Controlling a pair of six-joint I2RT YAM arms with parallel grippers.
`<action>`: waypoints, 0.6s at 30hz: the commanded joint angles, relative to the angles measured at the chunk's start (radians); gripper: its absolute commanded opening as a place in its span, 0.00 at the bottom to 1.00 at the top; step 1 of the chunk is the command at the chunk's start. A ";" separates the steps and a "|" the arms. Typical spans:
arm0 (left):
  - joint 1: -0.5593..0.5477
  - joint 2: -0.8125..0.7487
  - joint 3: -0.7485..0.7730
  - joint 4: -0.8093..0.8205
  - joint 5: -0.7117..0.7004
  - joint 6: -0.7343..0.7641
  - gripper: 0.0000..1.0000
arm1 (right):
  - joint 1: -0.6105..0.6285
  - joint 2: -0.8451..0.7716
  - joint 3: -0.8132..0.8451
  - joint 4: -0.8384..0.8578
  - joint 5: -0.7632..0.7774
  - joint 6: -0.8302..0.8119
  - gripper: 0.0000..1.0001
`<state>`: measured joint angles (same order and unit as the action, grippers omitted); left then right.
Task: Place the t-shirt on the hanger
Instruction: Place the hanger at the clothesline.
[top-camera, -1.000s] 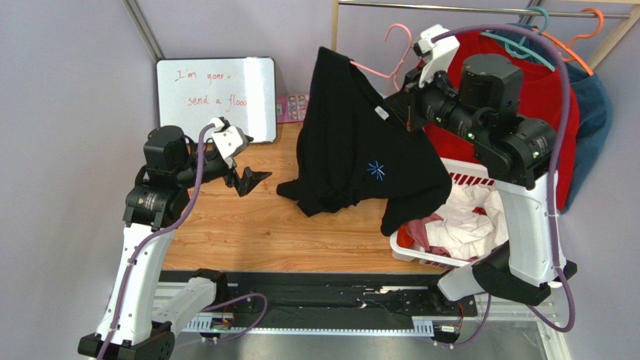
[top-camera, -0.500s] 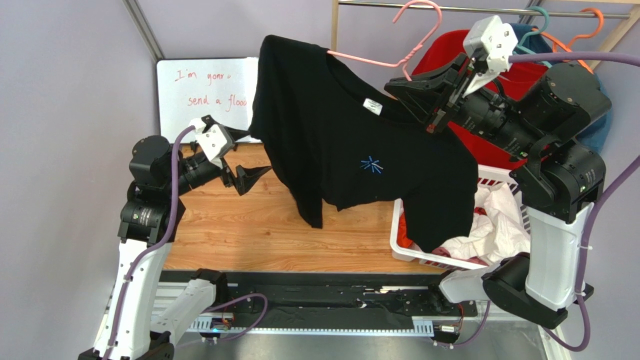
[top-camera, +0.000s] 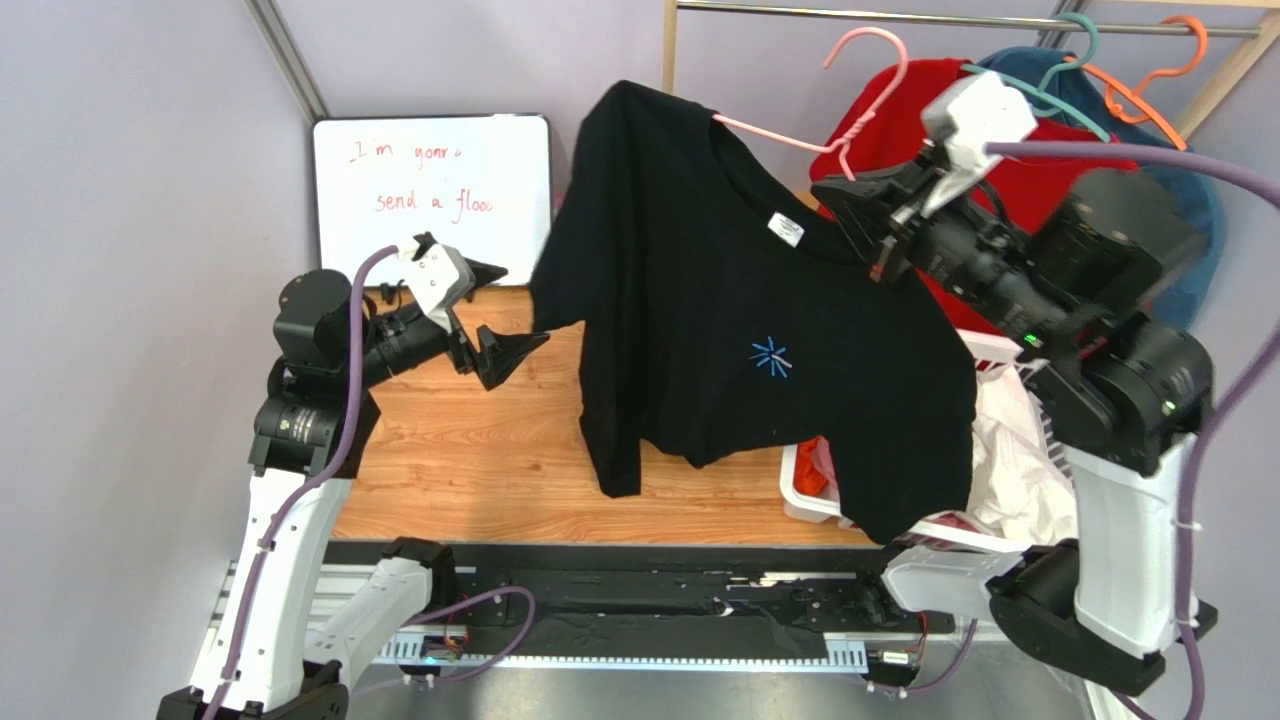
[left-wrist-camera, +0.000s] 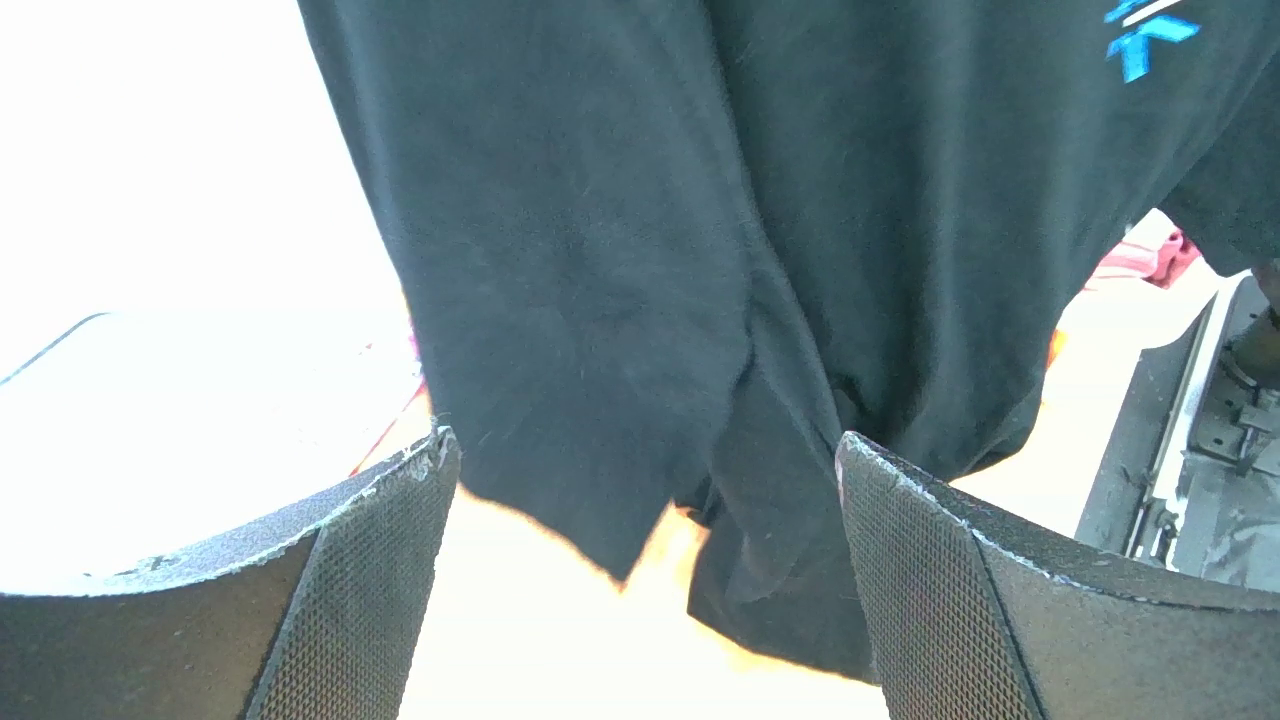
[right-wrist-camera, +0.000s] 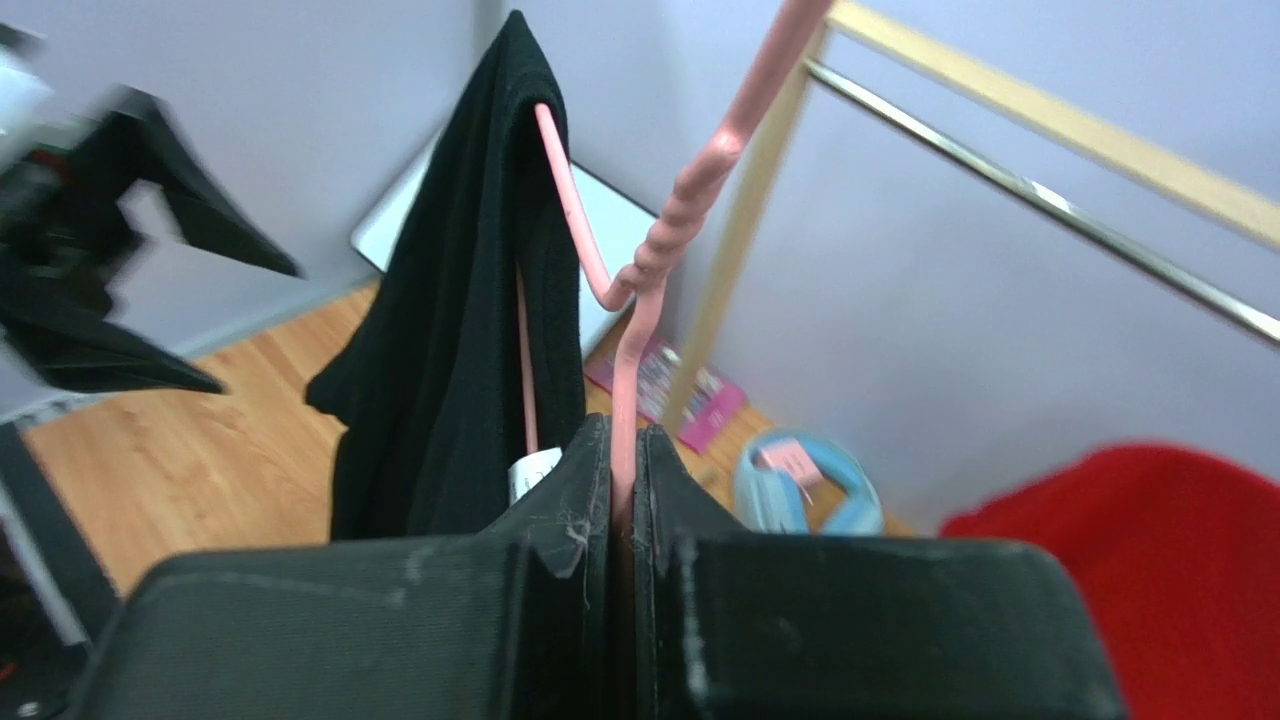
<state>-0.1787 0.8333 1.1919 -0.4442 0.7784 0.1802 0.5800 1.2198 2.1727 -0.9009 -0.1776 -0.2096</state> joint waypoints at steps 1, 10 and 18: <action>0.004 -0.005 0.002 0.007 0.024 0.004 0.98 | -0.005 0.104 -0.011 -0.061 0.308 -0.022 0.00; 0.005 -0.030 -0.006 -0.042 0.035 0.041 0.98 | -0.221 0.292 0.137 -0.220 0.360 0.098 0.00; 0.004 -0.014 -0.011 -0.028 0.044 0.039 0.98 | -0.347 0.262 0.093 -0.025 0.193 0.122 0.00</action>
<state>-0.1787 0.8120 1.1889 -0.4831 0.7975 0.2081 0.2512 1.5845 2.2822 -1.1515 0.0937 -0.1162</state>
